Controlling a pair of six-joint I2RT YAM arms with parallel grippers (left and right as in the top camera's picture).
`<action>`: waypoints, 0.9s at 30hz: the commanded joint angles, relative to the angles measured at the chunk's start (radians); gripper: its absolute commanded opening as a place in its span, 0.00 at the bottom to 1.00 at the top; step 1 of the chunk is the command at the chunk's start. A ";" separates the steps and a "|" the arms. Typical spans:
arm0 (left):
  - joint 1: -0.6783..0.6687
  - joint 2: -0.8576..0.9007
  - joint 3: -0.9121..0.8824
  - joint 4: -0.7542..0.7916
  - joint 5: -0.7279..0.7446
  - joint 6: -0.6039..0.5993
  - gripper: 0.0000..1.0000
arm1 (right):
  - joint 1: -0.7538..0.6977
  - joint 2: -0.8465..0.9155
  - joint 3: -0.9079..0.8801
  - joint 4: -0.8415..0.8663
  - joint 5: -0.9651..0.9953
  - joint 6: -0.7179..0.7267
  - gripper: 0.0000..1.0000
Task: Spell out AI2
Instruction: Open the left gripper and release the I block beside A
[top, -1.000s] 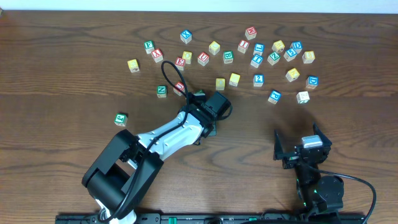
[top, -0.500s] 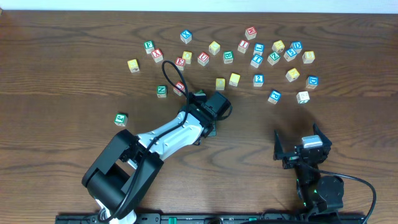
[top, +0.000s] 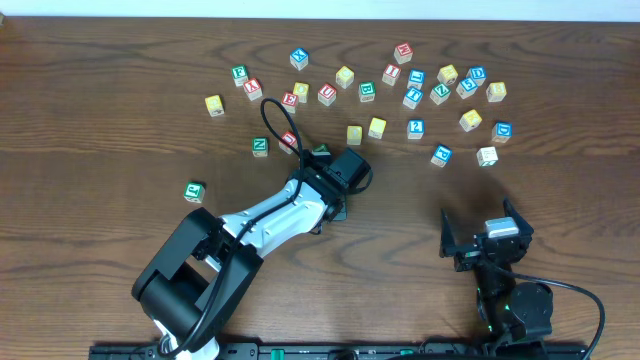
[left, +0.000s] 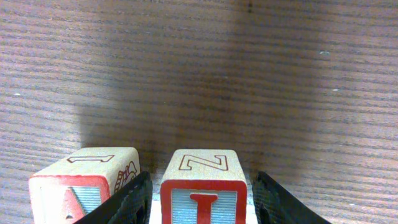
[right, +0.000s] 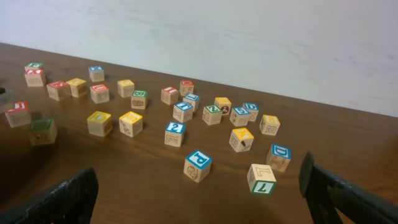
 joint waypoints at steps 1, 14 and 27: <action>0.005 -0.010 -0.012 -0.007 -0.002 0.010 0.51 | -0.008 -0.005 -0.002 -0.004 0.005 0.011 0.99; 0.005 -0.036 -0.009 -0.006 -0.006 0.024 0.51 | -0.008 -0.005 -0.002 -0.004 0.005 0.011 0.99; 0.004 -0.078 0.019 -0.014 -0.006 0.032 0.51 | -0.008 -0.005 -0.002 -0.004 0.005 0.011 0.99</action>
